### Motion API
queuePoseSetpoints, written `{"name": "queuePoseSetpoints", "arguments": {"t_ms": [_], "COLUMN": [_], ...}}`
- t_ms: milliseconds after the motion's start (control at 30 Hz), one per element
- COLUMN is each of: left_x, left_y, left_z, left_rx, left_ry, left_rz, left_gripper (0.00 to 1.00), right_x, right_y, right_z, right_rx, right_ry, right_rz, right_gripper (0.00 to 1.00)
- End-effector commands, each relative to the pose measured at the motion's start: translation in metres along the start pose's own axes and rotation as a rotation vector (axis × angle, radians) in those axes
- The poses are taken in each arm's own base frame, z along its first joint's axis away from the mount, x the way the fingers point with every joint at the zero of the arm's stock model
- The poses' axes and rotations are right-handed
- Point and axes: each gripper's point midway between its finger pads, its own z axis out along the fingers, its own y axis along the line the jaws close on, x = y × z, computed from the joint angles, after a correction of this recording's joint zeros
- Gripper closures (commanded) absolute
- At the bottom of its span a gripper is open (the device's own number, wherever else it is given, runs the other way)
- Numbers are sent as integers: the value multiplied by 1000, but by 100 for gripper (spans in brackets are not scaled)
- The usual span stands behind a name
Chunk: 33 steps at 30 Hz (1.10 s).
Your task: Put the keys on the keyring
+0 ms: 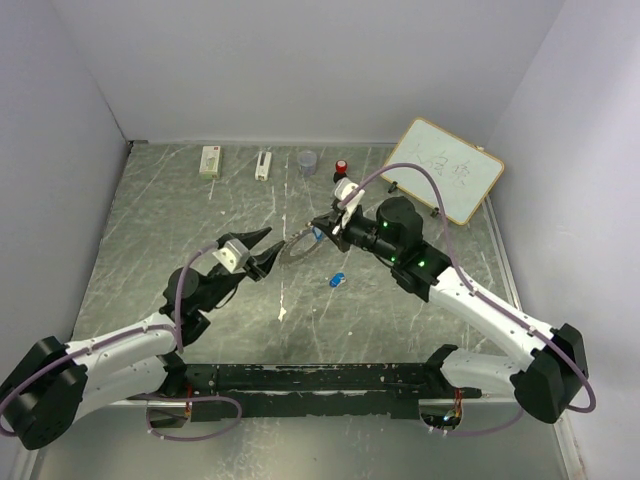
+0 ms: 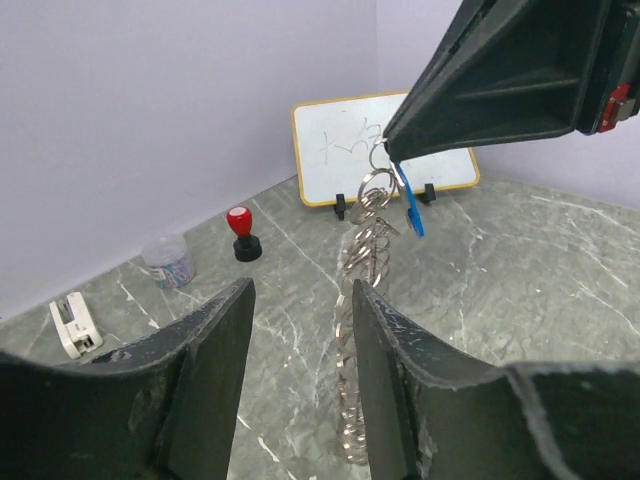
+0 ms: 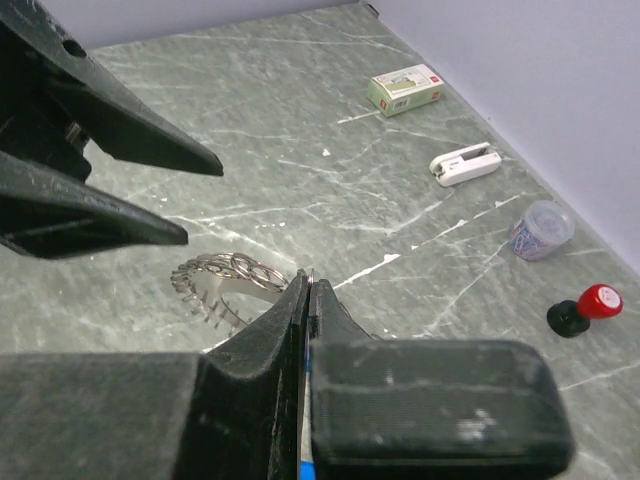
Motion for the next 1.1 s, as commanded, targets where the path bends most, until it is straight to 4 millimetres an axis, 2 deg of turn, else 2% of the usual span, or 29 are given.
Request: {"name": "queuePoseSetpoints", "arguments": {"t_ms": [0,67,367,667,1067], "left_x": [-20,-23,-23,-8,7], "left_y": [6,2,-19,-40,-47], "left_z": [11,16,34,40,39], "left_rx": [-25,3,138,265,305], "left_ry": [-38,-42,-27,16,56], "left_rz": [18,27,40,37,33], "left_gripper": [47,50,51,55,59], "right_x": [-18,-12,9,10,7], "right_y": [-5,-5,5,10,9], "right_z": [-10,-11,-6,-6,-10], "right_rx": [-59,-97,-245,-287,-290], "right_ry": [-55,-50,0,-3,-11], "right_rz": [-98,-100,-76,-70,-71], "right_gripper": [100,100,100,100,100]}}
